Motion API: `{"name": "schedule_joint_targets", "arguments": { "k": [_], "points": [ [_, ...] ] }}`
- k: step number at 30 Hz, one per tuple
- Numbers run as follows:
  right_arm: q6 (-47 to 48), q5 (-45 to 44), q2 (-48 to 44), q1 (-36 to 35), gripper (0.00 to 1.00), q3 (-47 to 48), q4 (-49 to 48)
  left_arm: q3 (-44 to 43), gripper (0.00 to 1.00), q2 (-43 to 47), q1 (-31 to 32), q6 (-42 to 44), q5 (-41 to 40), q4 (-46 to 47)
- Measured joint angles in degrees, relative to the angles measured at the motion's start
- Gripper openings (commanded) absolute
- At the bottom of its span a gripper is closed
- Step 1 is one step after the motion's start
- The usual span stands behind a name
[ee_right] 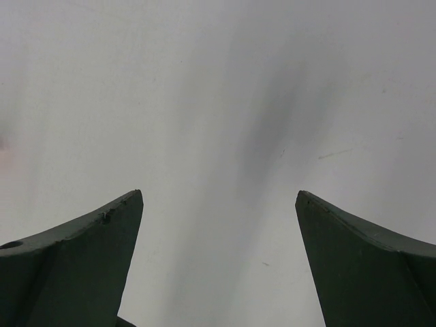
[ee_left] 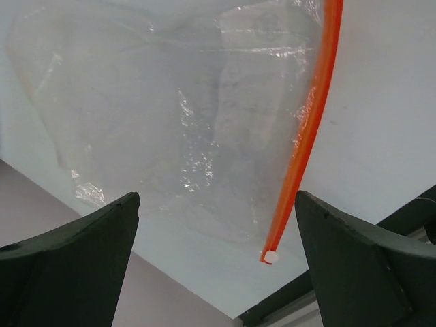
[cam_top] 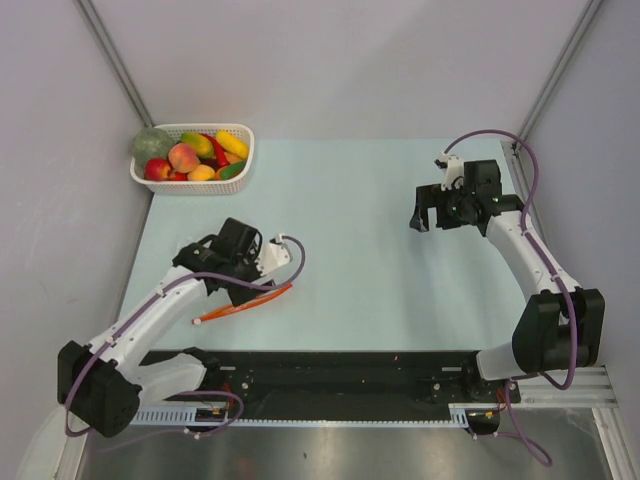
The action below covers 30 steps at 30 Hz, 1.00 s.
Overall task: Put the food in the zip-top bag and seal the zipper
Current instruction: Pick up the zipper food storage bag at the center of the board.
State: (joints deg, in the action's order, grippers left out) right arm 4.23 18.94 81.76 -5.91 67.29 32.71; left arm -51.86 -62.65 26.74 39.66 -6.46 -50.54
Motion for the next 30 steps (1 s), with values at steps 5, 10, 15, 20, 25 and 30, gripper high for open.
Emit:
{"name": "schedule_joint_targets", "arguments": {
  "k": [5,10,15,20,25,30],
  "points": [
    [0.00,-0.02,0.00,-0.02,1.00,-0.28,-0.35,5.14,1.00,-0.04,5.33,-0.17,-3.58,1.22],
    [-0.26,0.00,0.17,-0.02,1.00,-1.05,-0.57,10.34,1.00,-0.17,8.85,-0.61,-6.12,2.80],
    [-0.83,0.00,0.90,-0.02,1.00,-1.16,-0.90,14.73,0.98,-0.50,9.68,-0.66,-10.73,7.87],
    [-1.09,0.02,1.25,-0.02,1.00,-1.40,-1.11,17.22,0.79,-2.32,9.79,-0.48,-14.82,13.07],
    [-1.73,0.22,1.29,0.00,1.00,-1.57,-1.40,18.49,0.44,-4.09,9.84,0.66,-17.66,17.25],
    [-3.52,2.97,1.73,0.85,1.00,-1.55,-2.16,14.32,0.00,-5.97,9.88,-0.52,-17.33,15.67]
  ]
}}
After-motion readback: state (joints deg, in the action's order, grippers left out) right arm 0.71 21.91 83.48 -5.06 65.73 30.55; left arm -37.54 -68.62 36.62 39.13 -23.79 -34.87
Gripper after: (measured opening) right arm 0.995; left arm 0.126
